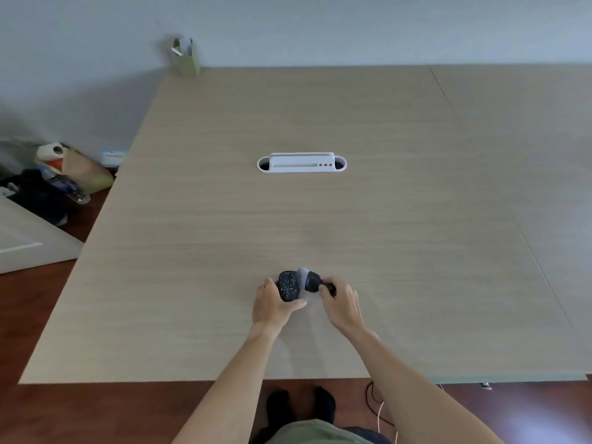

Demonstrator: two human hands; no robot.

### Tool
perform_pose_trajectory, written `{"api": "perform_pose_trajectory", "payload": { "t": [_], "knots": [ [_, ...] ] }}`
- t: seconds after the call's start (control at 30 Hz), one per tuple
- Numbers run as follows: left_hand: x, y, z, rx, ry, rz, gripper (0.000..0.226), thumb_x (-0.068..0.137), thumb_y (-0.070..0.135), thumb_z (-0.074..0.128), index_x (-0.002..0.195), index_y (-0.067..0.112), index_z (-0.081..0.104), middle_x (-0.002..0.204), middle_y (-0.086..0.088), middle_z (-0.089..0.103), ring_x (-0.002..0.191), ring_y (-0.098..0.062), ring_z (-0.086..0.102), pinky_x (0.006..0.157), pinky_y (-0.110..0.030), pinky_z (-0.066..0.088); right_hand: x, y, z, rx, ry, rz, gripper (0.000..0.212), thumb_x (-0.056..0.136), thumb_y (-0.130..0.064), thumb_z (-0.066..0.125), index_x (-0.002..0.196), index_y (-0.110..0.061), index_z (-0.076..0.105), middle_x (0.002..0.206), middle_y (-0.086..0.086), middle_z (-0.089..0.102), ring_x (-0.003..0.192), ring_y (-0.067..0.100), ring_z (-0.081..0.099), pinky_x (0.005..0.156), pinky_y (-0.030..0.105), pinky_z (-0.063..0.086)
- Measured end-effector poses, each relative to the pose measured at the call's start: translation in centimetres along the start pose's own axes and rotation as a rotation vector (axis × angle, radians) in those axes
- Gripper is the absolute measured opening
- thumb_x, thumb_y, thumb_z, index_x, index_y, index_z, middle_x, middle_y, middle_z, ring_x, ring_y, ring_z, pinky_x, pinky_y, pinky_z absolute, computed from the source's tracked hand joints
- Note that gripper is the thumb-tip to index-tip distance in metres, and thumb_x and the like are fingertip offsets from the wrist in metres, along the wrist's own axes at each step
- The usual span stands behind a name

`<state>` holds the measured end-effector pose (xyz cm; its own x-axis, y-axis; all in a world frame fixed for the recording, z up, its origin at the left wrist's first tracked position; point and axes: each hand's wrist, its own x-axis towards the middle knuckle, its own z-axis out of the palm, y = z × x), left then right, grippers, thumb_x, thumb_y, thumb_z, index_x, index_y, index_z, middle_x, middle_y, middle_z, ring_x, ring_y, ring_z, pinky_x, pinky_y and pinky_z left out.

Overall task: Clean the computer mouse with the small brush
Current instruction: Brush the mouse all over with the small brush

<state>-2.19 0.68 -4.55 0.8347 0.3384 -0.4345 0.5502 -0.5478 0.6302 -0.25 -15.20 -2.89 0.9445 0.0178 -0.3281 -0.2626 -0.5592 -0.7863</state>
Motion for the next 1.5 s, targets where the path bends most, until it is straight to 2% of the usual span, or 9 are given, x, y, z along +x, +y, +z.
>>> {"api": "perform_pose_trajectory", "payload": {
  "t": [0.3,0.47,0.63,0.8,0.9,1.0,1.17,1.33,1.5],
  "knots": [
    [0.1,0.1,0.3,-0.019,0.013,-0.022,0.068,0.056,0.041,0.086,0.105,0.01,0.05,0.105,-0.007,0.058,0.092,-0.025,0.057,0.074,-0.034,0.048,0.3,-0.4,0.3,-0.114,0.019,0.028,0.015,0.093,-0.015,0.05,0.09,-0.008,0.063,0.08,0.005,0.063,0.071,0.021,0.054,0.059,0.034,0.04],
    [0.1,0.1,0.2,0.002,0.008,-0.023,0.066,0.058,0.039,0.086,0.103,0.009,0.049,0.106,-0.008,0.057,0.088,-0.021,0.048,0.07,-0.031,0.04,0.2,-1.5,0.3,-0.061,-0.028,-0.016,0.015,0.088,-0.011,0.053,0.084,-0.004,0.066,0.072,0.004,0.061,0.065,0.019,0.05,0.054,0.025,0.037],
    [0.1,0.0,0.0,0.012,0.002,-0.015,0.065,0.056,0.038,0.086,0.102,0.01,0.05,0.105,-0.007,0.058,0.089,-0.021,0.052,0.073,-0.032,0.046,0.6,-1.2,0.6,-0.129,-0.001,0.043,0.014,0.087,-0.012,0.05,0.081,-0.007,0.061,0.077,0.007,0.064,0.071,0.026,0.057,0.057,0.033,0.039],
    [0.0,0.2,-0.5,0.009,-0.022,0.001,0.069,0.054,0.037,0.087,0.104,0.012,0.048,0.106,-0.005,0.057,0.091,-0.023,0.058,0.072,-0.03,0.046,0.3,-1.5,0.3,-0.091,-0.04,-0.026,0.014,0.085,-0.008,0.053,0.076,-0.008,0.064,0.064,-0.003,0.057,0.061,0.016,0.05,0.05,0.019,0.035],
    [0.0,0.3,-0.8,0.01,-0.032,0.01,0.071,0.051,0.036,0.089,0.105,0.013,0.048,0.104,-0.005,0.058,0.091,-0.023,0.059,0.073,-0.032,0.05,0.2,-0.8,0.4,-0.173,-0.039,0.024,0.015,0.086,-0.01,0.051,0.074,-0.009,0.059,0.068,0.0,0.058,0.061,0.02,0.049,0.05,0.029,0.034],
    [0.0,0.4,-1.0,0.012,-0.044,0.012,0.073,0.049,0.036,0.089,0.106,0.014,0.048,0.104,-0.004,0.058,0.09,-0.023,0.061,0.074,-0.034,0.053,0.2,-0.6,0.2,-0.155,0.087,0.072,0.013,0.087,-0.01,0.051,0.075,-0.01,0.057,0.07,0.002,0.059,0.063,0.022,0.051,0.049,0.029,0.032],
    [0.1,0.4,-1.0,0.027,-0.045,0.036,0.075,0.047,0.035,0.09,0.103,0.012,0.046,0.101,-0.006,0.061,0.088,-0.026,0.063,0.072,-0.035,0.053,-0.3,-0.7,0.8,-0.114,-0.02,0.001,0.014,0.079,-0.008,0.053,0.068,-0.007,0.062,0.061,0.0,0.058,0.06,0.021,0.05,0.05,0.027,0.035],
    [0.2,0.6,-1.3,0.075,-0.074,0.037,0.073,0.05,0.031,0.088,0.103,0.013,0.042,0.101,-0.006,0.058,0.091,-0.028,0.061,0.074,-0.037,0.052,0.2,-0.8,0.6,-0.11,0.111,0.059,0.012,0.079,-0.008,0.051,0.073,-0.004,0.061,0.067,0.007,0.062,0.061,0.023,0.049,0.049,0.03,0.032],
    [0.4,0.8,-1.4,0.095,-0.093,0.041,0.074,0.05,0.029,0.089,0.105,0.012,0.042,0.103,-0.008,0.059,0.093,-0.029,0.061,0.076,-0.036,0.051,0.3,-1.8,0.4,-0.085,-0.031,-0.009,0.014,0.078,-0.007,0.053,0.069,-0.006,0.064,0.062,0.0,0.058,0.061,0.02,0.049,0.053,0.03,0.036]
  ]
}}
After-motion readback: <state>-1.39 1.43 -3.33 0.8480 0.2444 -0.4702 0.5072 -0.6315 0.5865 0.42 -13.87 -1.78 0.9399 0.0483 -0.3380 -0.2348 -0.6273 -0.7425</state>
